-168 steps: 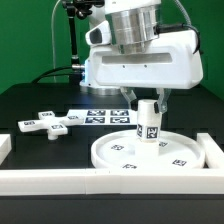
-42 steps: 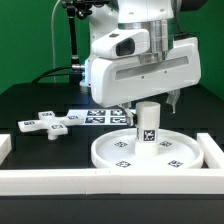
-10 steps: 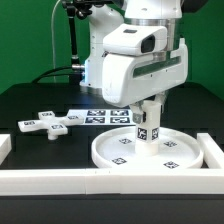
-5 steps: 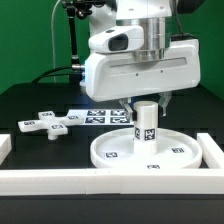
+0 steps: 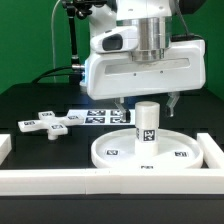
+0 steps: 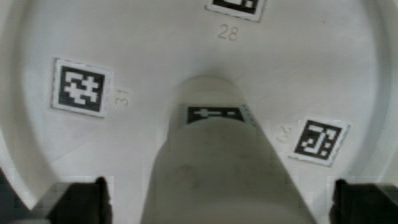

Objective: Assemble round table

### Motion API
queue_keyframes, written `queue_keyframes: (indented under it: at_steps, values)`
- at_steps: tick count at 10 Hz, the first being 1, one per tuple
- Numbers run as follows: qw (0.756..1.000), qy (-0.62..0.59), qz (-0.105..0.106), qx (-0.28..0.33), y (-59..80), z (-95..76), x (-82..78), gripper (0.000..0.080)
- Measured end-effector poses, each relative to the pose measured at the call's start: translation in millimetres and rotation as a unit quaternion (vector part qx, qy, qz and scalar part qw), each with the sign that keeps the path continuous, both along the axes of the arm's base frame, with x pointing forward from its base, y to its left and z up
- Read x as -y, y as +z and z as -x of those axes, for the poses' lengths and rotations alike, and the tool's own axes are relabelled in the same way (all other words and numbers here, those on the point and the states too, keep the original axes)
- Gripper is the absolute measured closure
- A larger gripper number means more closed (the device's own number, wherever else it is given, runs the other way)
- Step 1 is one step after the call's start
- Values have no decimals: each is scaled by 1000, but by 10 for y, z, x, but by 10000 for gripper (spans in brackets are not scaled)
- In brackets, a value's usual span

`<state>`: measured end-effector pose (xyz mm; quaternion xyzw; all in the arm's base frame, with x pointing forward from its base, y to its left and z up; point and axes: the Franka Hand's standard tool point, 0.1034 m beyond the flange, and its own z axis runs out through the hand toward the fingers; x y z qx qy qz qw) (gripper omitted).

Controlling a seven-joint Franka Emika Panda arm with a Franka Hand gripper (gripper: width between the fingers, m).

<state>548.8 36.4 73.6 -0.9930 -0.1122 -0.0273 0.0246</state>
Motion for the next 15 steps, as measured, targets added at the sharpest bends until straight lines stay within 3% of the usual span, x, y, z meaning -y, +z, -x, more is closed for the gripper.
queue_keyframes:
  at_steps: [3, 5, 10, 11, 13, 15]
  values:
    - [990, 143, 8, 3, 172, 227, 177, 151]
    - [992, 125, 10, 7, 224, 246, 401, 151]
    - [992, 129, 10, 5, 205, 254, 386, 151]
    - [988, 157, 13, 6, 203, 275, 462, 151]
    - [973, 229, 21, 9, 192, 441, 853, 151]
    - [968, 250, 24, 9, 188, 483, 1195, 151]
